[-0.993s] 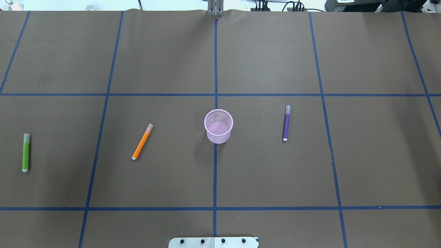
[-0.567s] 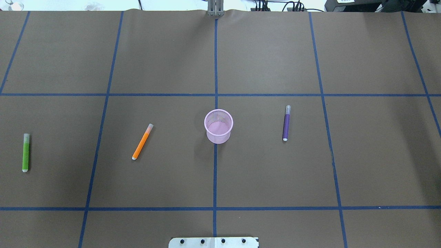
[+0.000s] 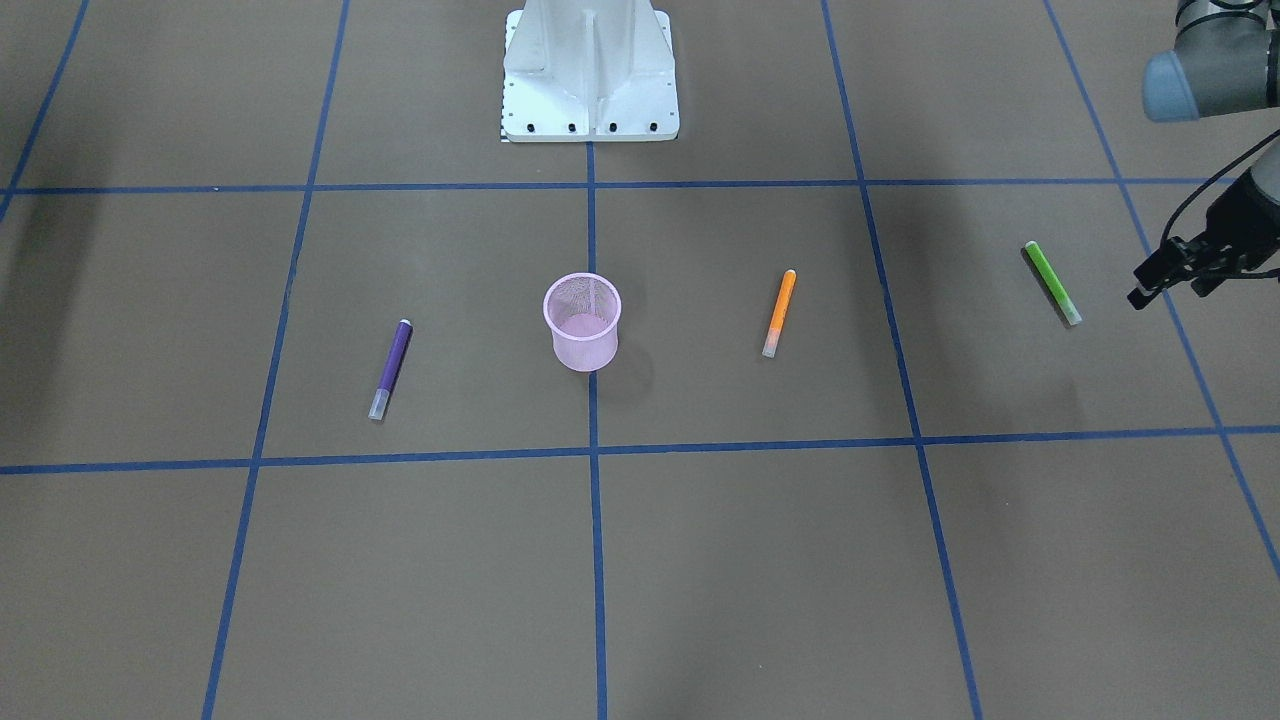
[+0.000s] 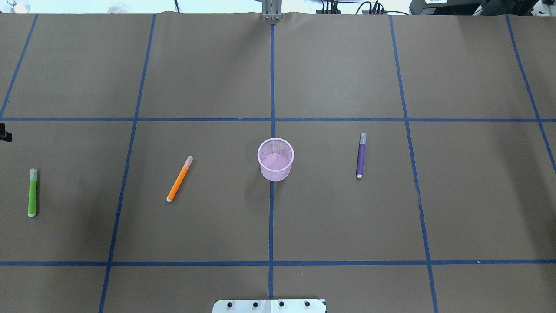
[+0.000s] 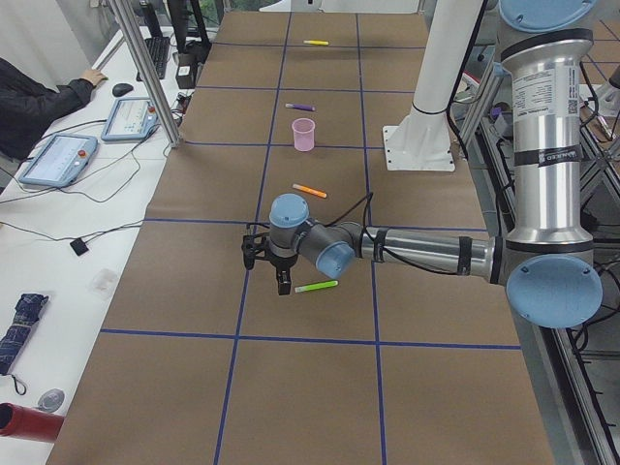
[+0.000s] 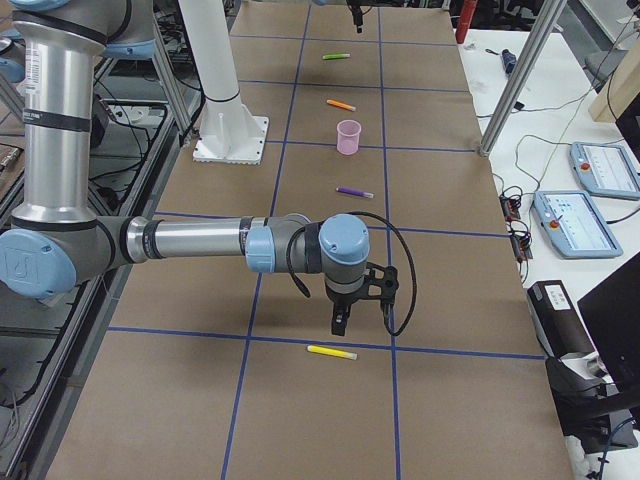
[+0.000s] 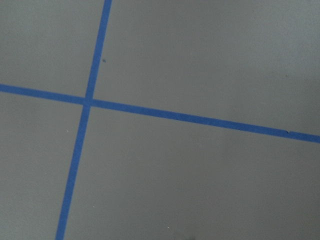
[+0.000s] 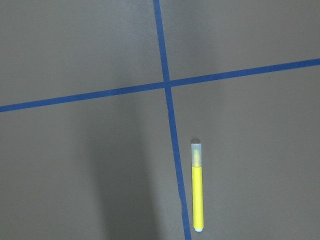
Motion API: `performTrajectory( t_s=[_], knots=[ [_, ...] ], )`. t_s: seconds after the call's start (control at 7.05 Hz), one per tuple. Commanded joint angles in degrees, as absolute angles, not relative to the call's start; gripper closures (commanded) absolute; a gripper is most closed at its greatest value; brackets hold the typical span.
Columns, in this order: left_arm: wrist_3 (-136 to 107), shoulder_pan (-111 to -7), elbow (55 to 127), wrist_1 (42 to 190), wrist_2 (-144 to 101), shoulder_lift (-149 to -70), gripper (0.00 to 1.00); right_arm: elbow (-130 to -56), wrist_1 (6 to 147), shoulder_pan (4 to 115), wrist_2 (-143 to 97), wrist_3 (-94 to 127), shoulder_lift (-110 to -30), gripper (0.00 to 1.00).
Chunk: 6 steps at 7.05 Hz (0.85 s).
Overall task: Collect pens into pen holder
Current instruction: 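Lower the left gripper onto the green marker and grasp it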
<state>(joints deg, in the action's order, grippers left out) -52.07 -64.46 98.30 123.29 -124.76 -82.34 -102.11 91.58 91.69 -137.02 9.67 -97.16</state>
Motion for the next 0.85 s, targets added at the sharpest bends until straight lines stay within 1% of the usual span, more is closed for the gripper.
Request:
performTrajectory(
  t_s=[0.0,0.57,0.71],
  knots=[
    [-61.49,-55.23,98.26,126.74,-118.23,-81.12,0.0,-102.13,91.58,91.67,-137.02,9.67,-97.12,0.01],
    [-61.61,-51.07,95.89,126.56,-118.21,-81.56,0.01,-102.13,91.58,91.67,-137.02,9.67,-96.94,0.01],
    [-61.52,-50.54,95.71,126.56,-118.21,-81.56,0.07,-102.04,91.58,91.67,-136.93,9.58,-96.94,0.01]
  ],
)
